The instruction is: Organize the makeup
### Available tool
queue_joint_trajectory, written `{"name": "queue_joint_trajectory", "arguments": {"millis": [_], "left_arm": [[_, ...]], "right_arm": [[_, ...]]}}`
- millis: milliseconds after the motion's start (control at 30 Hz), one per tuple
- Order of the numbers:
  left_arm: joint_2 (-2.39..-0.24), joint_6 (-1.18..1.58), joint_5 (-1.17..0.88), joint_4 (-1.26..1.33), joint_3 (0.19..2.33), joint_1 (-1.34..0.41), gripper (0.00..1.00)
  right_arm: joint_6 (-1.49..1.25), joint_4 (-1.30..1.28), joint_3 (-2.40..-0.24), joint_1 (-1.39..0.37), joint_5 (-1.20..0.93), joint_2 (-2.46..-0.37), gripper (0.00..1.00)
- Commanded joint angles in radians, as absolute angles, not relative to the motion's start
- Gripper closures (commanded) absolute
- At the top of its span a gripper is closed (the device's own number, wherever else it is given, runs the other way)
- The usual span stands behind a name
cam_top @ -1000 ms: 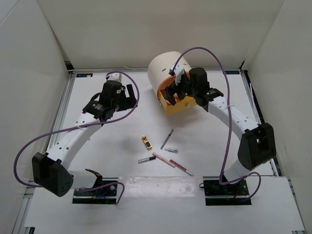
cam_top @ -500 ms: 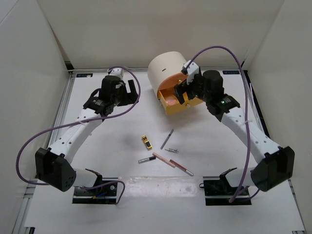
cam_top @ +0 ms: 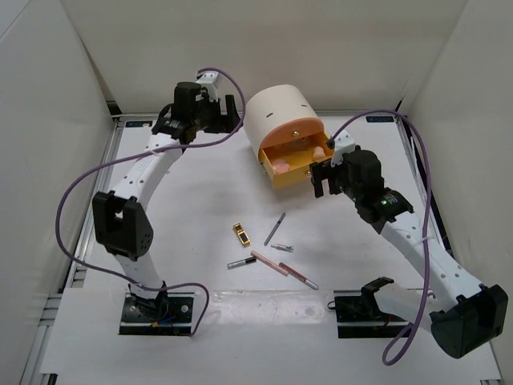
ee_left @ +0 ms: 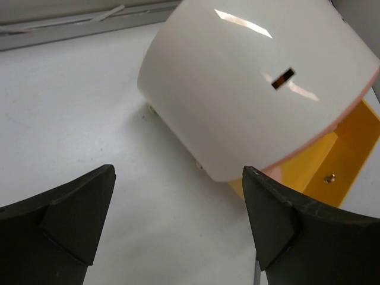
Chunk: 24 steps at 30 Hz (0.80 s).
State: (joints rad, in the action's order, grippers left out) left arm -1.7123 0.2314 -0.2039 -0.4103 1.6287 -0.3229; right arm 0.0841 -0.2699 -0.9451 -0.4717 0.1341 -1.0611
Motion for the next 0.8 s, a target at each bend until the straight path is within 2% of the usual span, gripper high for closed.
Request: {"name": "queue_joint_trajectory", "arguments": {"millis": [0,100,300,467,633,767], "left_arm": [[-1.788,0.167,-0.316,-0.436,1.762,-0.298,0.02],[-1.859,0.149,-0.340,-0.466,1.880,-0.295,0.02],[-1.896,0.146,-0.393,-0.457,1.898,-0.295,0.02],[-1.899,0.150,-0.413,-0.454,1.890,-0.296,0.02],[-1.899,0.160,-0.416,-0.445,1.884,-0.293,0.02],[-1.908,0.166,-0.439,-0.436,1.882,-0.295,0.01]], "right_arm": [[0.017,-0.294,-0.920,-0.466,0.196,-1.012,0.01],[0.005,-0.325,-0.910,-0.466,0.212,-1.015,0.01],[-0.040,-0.319,-0.881,-0.466,0.218,-1.016,0.01],[0.044,-0.350,-0.841,-0.488,-0.037,-1.031,0.03],[0.044,-0.356,-0.786,-0.589,-0.028,-1.037,0.03],[0.022,-0.335,-0.765,-0.617,0.061,-1.046,0.02]]}}
